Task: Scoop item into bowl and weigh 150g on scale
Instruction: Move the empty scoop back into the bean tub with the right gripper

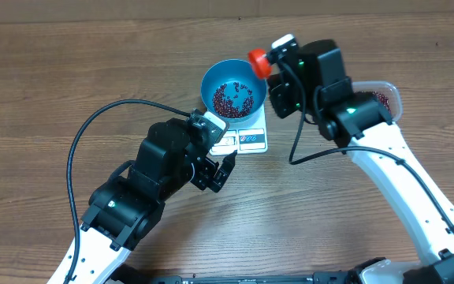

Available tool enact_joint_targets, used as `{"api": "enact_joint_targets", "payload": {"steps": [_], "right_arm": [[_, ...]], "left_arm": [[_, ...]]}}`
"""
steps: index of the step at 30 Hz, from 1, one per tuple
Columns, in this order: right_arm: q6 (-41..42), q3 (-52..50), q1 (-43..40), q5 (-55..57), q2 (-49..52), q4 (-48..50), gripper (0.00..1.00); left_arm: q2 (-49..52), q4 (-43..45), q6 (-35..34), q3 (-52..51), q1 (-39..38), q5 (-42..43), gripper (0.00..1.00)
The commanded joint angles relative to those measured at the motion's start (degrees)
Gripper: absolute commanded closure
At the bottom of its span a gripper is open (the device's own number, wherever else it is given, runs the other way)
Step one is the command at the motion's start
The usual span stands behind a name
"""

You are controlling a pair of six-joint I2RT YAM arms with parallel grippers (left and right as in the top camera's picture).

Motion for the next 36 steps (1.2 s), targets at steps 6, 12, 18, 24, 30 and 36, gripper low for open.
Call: {"api": "enact_joint_targets", "payload": {"steps": [6, 12, 18, 24, 30, 36], "right_arm": [[5.11, 1.88, -10.43, 4.26, -2.91, -5.55, 0.96], [5.11, 1.88, -18.18, 10.14, -2.84, -13.79, 0.96], [5.09, 1.81, -24.92, 10.95, -2.58, -19.78, 0.96], [4.00, 1.73, -28.22, 10.99, -0.28, -21.27, 0.96], [4.02, 1.73, -28.24, 11.82, 2.73, -20.96, 0.96], [4.00, 1.70, -28.24, 17.00, 6.10, -20.83, 0.96]], "left_arm": [[-0.28, 0.00, 1.33, -0.44, 0.26, 0.59, 0.01], [-0.28, -0.02, 1.33, -0.44, 0.26, 0.59, 0.00], [-0.28, -0.22, 1.33, -0.44, 0.26, 0.59, 0.00], [-0.28, -0.22, 1.33, -0.44, 0.26, 0.59, 0.00], [-0.28, -0.24, 1.33, -0.44, 0.26, 0.59, 0.01], [-0.28, -0.24, 1.33, -0.44, 0.26, 0.59, 0.00]]}}
